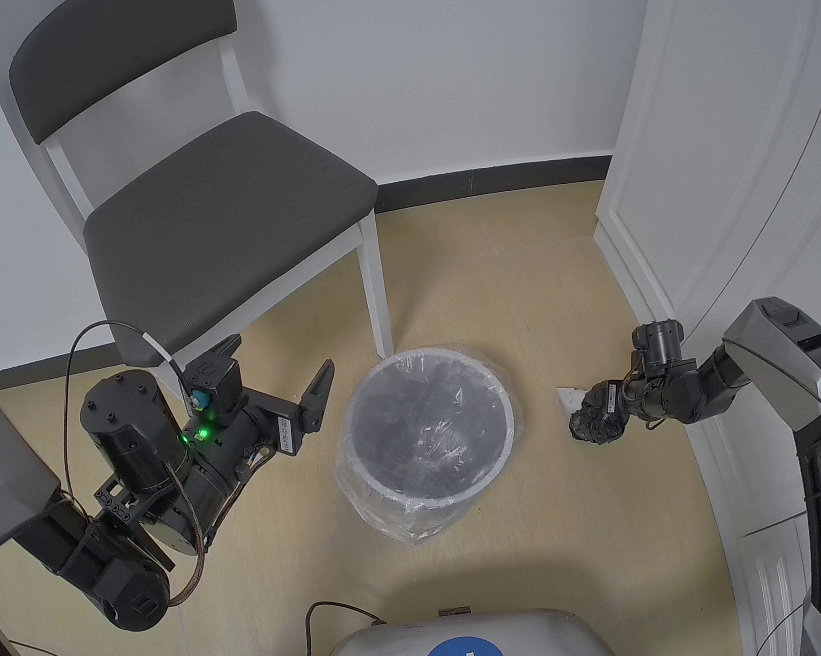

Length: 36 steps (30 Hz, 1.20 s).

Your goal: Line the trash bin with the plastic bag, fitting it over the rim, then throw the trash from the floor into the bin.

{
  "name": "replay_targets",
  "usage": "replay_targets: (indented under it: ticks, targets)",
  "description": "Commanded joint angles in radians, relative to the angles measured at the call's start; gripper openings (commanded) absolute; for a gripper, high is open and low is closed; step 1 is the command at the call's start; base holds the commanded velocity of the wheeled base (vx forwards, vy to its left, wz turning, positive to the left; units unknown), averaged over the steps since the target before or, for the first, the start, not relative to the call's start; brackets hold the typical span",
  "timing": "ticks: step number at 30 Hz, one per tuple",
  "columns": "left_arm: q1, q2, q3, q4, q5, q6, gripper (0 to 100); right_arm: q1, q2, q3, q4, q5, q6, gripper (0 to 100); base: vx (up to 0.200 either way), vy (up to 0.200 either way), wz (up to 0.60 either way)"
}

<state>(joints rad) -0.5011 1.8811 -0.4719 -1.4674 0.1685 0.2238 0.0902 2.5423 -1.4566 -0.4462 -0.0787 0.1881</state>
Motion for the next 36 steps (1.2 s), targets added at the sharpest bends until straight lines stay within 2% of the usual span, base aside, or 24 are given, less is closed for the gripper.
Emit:
replay_targets:
  ticks: [1,12,23,29,36]
  targets:
    - [-0.001,0.010,-0.002,-0.001,0.002,0.000,100,0.003,0.076,-0.031,-0.005,0.010,0.010,100,0.000,0.000,0.00]
    - [0.001,0.013,-0.001,-0.001,0.003,0.003,100,0.029,0.213,-0.166,-0.054,0.000,0.113,100,0.000,0.000,0.00]
    - [0.004,0.026,-0.004,-0.001,0.003,0.005,100,0.029,0.223,-0.191,-0.039,-0.004,0.116,100,0.000,0.000,0.00]
    - [0.004,0.026,-0.002,-0.001,0.005,0.005,100,0.040,0.225,-0.203,-0.017,-0.102,0.094,100,0.000,0.000,0.00]
    - [0.006,0.033,-0.001,-0.001,0.005,0.006,100,0.040,0.226,-0.235,0.060,-0.111,0.093,100,0.000,0.000,0.00]
